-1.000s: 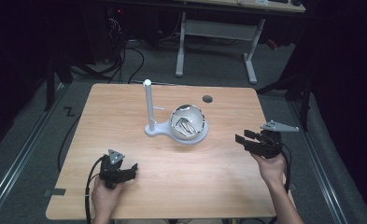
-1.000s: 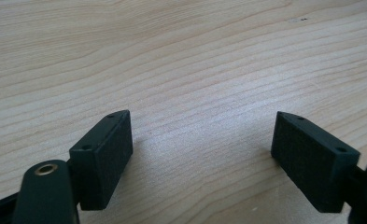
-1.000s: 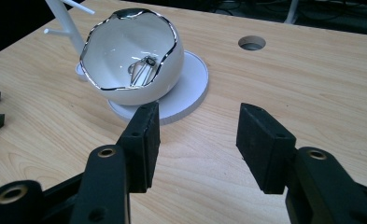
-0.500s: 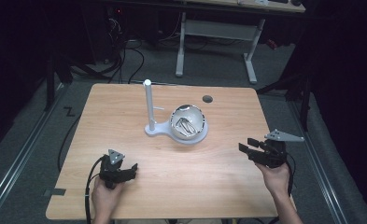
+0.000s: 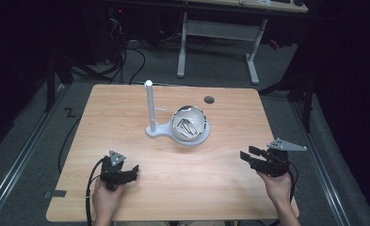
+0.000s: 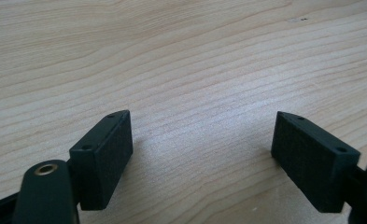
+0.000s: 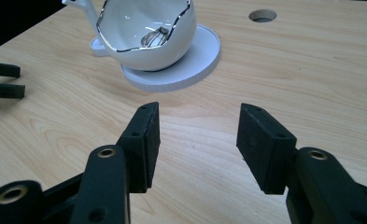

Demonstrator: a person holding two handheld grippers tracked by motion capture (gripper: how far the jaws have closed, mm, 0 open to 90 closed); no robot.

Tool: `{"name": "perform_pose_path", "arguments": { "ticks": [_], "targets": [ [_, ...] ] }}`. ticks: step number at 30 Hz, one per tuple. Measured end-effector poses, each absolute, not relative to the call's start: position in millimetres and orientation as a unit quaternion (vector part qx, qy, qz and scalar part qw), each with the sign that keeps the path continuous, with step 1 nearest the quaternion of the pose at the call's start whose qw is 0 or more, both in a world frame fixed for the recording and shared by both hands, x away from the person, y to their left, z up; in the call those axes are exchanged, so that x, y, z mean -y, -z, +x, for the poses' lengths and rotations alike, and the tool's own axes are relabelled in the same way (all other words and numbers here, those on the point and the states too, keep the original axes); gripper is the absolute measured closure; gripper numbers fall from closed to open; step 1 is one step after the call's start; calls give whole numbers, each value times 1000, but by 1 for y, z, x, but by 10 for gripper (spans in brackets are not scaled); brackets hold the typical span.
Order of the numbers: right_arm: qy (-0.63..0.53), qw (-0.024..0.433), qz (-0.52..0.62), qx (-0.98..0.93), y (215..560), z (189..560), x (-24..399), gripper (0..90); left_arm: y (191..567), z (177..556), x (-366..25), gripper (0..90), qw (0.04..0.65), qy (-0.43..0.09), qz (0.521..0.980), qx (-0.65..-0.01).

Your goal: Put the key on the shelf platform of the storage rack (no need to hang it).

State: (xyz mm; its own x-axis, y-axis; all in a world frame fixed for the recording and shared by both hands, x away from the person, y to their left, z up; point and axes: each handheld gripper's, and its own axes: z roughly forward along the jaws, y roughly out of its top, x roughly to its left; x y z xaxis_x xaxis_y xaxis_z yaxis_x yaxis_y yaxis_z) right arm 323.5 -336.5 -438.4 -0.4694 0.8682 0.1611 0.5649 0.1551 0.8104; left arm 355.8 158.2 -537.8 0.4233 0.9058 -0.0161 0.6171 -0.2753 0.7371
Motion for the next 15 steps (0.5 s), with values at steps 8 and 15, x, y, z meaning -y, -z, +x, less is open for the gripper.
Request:
{"name": "perform_pose_path", "arguments": {
  "ticks": [8, 15],
  "targets": [
    [-428, 166, 483, -746, 448, 323, 331, 499, 538, 356, -158, 209, 344, -210, 770, -494],
    [-429, 160, 482, -747, 453, 323, 326, 501, 538, 356, -158, 209, 344, -210, 770, -494]
  ]
}}
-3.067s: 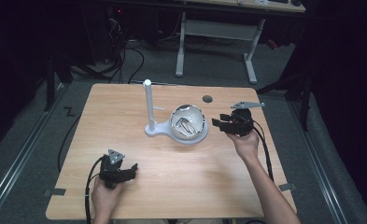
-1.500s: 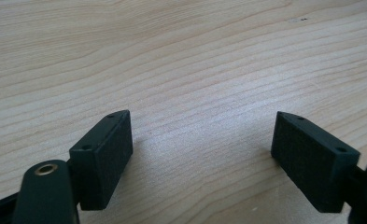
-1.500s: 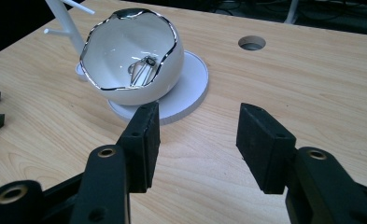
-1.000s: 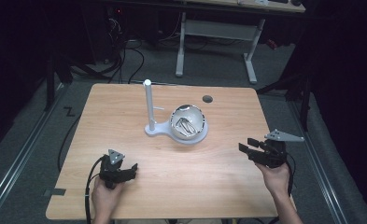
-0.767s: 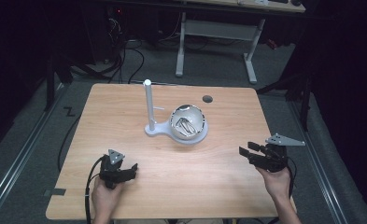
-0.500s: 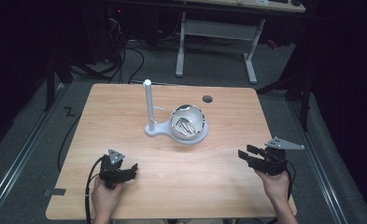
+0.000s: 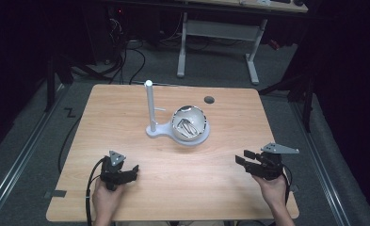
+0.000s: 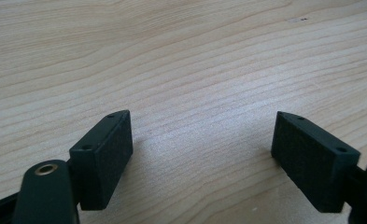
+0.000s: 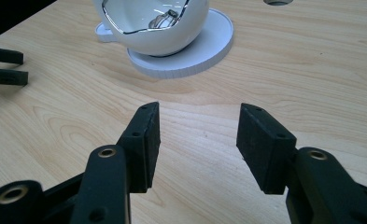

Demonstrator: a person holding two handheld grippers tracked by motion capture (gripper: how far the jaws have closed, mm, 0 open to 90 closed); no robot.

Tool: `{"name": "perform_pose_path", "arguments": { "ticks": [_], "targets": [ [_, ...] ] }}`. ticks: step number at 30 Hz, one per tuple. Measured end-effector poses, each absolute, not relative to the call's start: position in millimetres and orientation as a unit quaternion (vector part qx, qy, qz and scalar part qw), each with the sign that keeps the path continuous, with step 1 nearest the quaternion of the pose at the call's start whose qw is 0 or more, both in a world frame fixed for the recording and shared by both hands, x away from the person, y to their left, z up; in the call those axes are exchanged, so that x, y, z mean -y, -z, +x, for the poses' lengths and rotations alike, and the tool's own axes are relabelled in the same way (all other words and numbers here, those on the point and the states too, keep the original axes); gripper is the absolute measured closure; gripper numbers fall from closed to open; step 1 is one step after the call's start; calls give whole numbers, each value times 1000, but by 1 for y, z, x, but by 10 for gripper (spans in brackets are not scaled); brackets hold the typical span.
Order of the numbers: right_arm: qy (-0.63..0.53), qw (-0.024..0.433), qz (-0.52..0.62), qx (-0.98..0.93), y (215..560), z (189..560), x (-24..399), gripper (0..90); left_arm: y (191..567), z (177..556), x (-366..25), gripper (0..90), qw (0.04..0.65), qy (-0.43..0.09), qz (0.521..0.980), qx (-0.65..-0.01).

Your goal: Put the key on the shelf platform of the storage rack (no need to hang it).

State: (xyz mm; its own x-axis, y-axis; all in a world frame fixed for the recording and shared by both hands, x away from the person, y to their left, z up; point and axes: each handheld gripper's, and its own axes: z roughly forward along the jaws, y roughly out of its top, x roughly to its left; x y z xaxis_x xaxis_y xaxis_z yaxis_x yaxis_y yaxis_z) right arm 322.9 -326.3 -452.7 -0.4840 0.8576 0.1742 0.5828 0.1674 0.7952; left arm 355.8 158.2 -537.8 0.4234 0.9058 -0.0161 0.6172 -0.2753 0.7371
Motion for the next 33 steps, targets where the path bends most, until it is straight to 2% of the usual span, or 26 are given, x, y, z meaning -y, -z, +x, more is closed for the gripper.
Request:
{"name": "perform_pose_path", "arguments": {
  "ticks": [30, 33],
  "targets": [
    [-424, 142, 485, -751, 486, 329, 306, 511, 538, 356, -158, 209, 344, -210, 771, -494],
    [-412, 153, 484, -757, 489, 327, 304, 511, 538, 356, -158, 209, 344, -210, 770, -494]
  ]
}}
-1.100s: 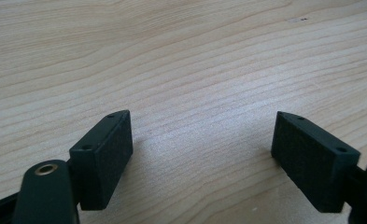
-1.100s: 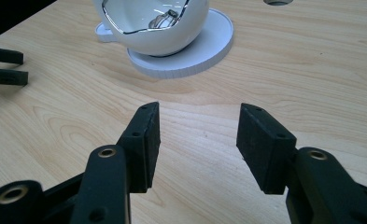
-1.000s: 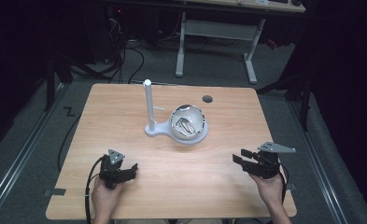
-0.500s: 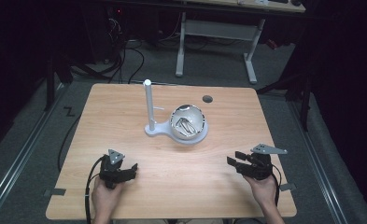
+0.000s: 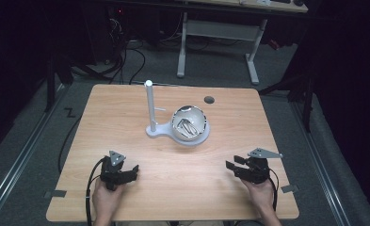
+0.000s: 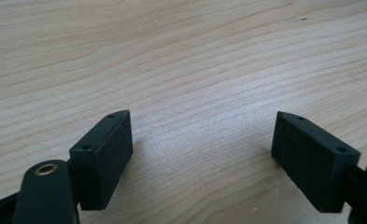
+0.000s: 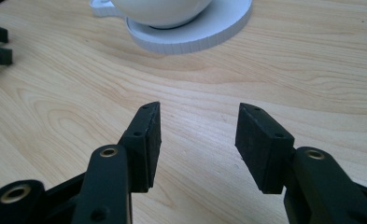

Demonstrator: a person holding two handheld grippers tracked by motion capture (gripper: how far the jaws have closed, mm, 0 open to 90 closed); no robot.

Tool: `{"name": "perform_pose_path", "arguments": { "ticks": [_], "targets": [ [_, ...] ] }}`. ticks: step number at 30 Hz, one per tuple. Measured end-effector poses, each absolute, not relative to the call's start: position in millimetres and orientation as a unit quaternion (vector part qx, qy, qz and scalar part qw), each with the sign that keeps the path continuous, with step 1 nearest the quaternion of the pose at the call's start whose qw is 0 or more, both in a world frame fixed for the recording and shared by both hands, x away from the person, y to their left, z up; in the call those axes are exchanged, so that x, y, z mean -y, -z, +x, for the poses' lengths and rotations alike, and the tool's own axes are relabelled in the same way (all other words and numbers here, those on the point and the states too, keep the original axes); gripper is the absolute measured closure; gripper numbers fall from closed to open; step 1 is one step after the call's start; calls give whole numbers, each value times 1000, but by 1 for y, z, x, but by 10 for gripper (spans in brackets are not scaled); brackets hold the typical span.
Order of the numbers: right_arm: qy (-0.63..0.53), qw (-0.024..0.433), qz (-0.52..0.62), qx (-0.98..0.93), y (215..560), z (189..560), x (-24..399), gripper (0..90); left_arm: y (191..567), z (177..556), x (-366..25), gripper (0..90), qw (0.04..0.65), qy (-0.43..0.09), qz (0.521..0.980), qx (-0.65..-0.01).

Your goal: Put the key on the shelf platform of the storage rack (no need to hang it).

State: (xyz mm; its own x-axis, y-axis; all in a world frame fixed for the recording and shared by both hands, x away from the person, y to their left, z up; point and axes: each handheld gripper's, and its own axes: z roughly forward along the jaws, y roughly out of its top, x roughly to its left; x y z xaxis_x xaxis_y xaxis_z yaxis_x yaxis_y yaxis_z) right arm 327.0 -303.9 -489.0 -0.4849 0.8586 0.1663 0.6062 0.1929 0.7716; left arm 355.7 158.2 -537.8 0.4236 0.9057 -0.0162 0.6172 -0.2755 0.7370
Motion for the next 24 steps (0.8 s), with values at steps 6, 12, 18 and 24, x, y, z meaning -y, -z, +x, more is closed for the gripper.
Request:
{"name": "perform_pose_path", "arguments": {
  "ticks": [6, 12, 18, 24],
  "targets": [
    [-401, 159, 485, -761, 495, 327, 301, 511, 538, 356, -158, 209, 344, -210, 771, -494],
    [-395, 162, 486, -763, 502, 328, 298, 516, 538, 356, -158, 209, 344, -210, 771, -494],
    [-391, 162, 488, -764, 506, 327, 296, 516, 538, 356, -158, 209, 344, -210, 771, -494],
    [-395, 163, 481, -766, 509, 327, 290, 516, 538, 356, -158, 209, 344, -210, 771, -494]
  ]
}}
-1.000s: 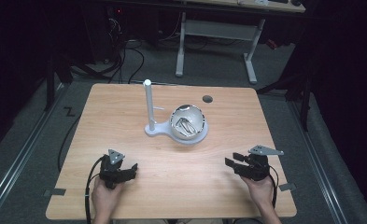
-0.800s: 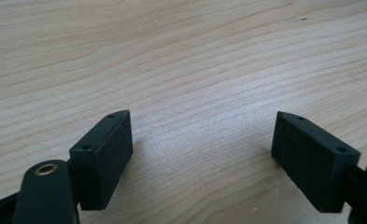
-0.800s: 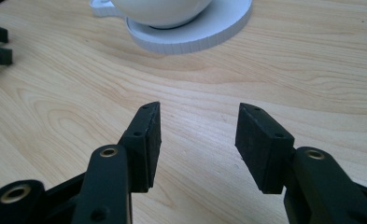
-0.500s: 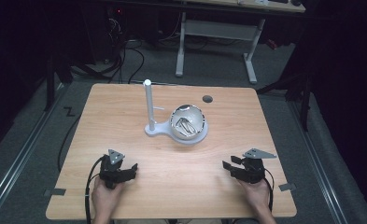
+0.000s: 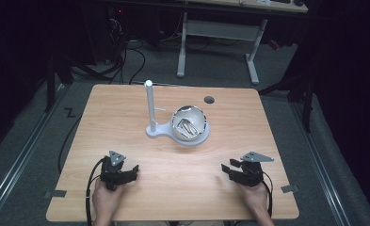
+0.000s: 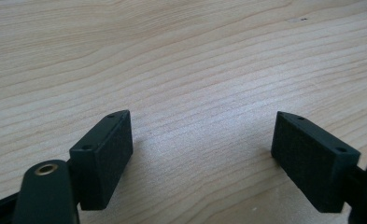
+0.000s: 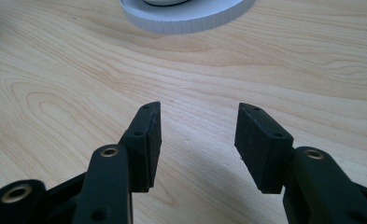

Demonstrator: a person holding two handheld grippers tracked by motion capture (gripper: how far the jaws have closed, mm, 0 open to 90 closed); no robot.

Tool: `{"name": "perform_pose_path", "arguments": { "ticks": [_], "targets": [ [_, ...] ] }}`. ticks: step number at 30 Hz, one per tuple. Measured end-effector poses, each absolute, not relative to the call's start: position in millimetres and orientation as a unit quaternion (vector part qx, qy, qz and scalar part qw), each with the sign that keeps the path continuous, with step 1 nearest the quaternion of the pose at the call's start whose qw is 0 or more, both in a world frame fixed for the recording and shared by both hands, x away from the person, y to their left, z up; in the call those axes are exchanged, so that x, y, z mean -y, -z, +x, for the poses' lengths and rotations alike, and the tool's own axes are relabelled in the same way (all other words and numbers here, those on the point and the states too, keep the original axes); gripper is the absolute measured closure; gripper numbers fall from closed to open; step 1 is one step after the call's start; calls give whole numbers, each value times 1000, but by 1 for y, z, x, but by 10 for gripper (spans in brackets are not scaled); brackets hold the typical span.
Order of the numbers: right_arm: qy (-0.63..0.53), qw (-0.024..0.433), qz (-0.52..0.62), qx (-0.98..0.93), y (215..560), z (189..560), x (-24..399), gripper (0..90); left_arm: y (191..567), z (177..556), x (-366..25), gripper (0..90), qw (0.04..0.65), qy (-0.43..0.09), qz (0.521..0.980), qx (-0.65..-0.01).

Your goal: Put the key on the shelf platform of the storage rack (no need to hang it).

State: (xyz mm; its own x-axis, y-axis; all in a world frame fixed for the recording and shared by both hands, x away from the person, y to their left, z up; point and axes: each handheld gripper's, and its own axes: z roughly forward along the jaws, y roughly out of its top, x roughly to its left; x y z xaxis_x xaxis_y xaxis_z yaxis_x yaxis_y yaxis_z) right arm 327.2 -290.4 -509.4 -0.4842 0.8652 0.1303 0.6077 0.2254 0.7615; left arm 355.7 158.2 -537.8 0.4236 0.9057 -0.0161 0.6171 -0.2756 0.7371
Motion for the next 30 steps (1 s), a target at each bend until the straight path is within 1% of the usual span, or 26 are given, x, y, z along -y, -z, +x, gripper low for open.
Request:
{"name": "perform_pose_path", "arguments": {
  "ticks": [15, 30],
  "targets": [
    [-391, 154, 481, -770, 522, 328, 281, 516, 538, 356, -158, 209, 344, -210, 771, -494],
    [-376, 155, 474, -781, 530, 330, 273, 510, 538, 356, -158, 209, 344, -210, 770, -494]
  ]
}}
